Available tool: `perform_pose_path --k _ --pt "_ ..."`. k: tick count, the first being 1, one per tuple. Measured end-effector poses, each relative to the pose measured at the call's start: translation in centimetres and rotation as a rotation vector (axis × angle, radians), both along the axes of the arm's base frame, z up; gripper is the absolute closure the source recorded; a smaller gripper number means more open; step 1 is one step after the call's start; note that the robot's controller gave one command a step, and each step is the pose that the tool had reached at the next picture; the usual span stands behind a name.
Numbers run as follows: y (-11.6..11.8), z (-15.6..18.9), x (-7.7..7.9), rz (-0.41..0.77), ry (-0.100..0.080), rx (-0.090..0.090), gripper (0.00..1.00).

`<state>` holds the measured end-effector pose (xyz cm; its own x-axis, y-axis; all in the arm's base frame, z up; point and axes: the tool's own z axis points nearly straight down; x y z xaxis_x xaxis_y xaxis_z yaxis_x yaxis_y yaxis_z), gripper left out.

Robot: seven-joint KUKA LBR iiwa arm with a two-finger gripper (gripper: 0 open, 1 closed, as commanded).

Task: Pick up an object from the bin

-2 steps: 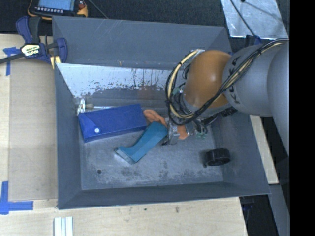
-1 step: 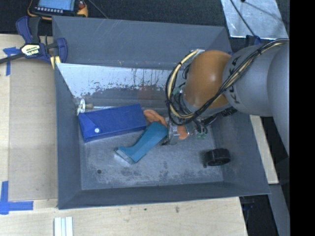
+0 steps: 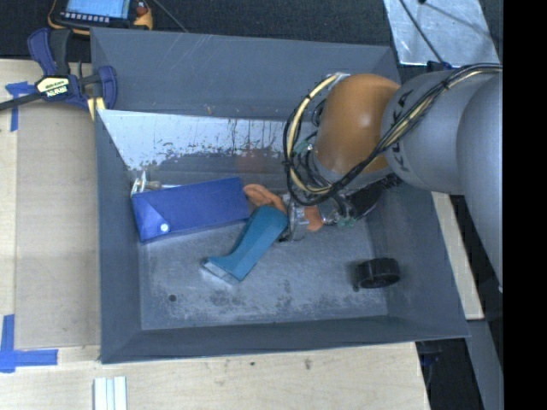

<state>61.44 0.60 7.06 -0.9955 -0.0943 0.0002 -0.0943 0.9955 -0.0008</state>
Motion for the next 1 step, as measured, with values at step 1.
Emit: perform_pose_path --k 1 --pt "0.0 0.0 0.0 0.0 0.0 0.0 1.0"
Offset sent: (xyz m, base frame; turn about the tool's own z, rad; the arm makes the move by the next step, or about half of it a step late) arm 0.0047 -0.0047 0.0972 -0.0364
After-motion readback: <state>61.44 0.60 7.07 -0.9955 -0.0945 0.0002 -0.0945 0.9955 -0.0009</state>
